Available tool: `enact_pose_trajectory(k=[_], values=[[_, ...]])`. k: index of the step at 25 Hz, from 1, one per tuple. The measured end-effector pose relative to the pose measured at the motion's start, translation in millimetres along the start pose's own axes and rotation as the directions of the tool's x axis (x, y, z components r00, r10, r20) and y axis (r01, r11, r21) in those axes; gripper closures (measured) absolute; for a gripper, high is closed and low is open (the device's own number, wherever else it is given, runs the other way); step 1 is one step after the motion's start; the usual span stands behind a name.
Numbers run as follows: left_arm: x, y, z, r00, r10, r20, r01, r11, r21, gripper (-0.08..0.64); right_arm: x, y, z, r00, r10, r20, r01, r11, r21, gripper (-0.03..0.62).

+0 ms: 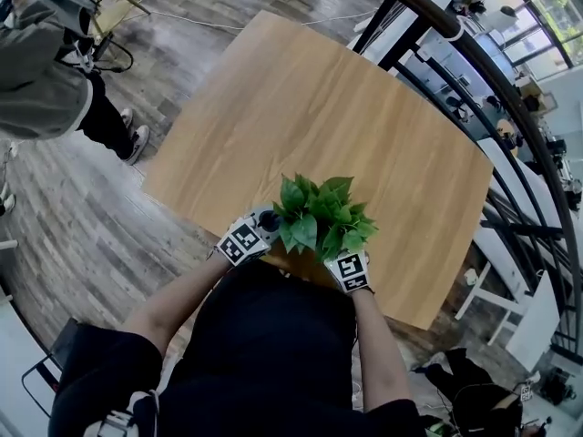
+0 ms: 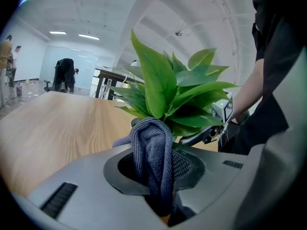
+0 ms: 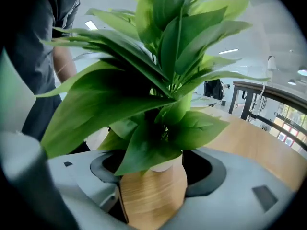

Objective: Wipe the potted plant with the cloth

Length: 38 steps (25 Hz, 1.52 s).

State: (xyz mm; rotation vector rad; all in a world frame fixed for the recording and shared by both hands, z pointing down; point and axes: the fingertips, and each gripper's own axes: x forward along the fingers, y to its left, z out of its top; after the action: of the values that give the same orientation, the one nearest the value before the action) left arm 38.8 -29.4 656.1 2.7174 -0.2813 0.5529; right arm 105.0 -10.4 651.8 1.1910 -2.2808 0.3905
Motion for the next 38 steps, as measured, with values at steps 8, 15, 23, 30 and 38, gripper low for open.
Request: enact_pose_trajectory(k=[8, 15, 23, 30, 38], values=[[2.7, -32.1, -10.0, 0.996, -0.085, -0.015, 0.085, 0.996, 0.008, 0.469, 1.9, -3.6, -1.0, 1.000, -0.024, -0.006, 0.024, 1.000, 0.005, 0.236], [2.9, -28.0, -12.1, 0.998, -0.059, -0.002, 0.059, 0.998, -0.028, 0.469, -1.5, 2.5, -8.2, 1.000, -0.021, -0.021, 0.021, 1.000, -0.011, 0.236], [-4.0, 7.3, -3.7, 1.000, 0.019, 0.012, -0.018, 0.998, -0.057, 0.469, -10.3, 40.9, -17.1, 0.999, 0.036, -0.007, -0.036, 0.999, 0.013, 0.236], [-5.4, 12.1, -2.8, 1.000, 0.020, 0.011, -0.019, 0.997, -0.070, 0.469, -8.6, 19.0, -10.0, 1.000, -0.020, 0.008, 0.020, 0.999, 0.034, 0.236], [-1.1, 6.6, -5.4, 1.000, -0.002, 0.012, 0.003, 0.998, -0.070, 0.469, -0.5, 12.9, -0.9, 0.997, -0.071, 0.022, 0.070, 0.995, 0.072, 0.236]])
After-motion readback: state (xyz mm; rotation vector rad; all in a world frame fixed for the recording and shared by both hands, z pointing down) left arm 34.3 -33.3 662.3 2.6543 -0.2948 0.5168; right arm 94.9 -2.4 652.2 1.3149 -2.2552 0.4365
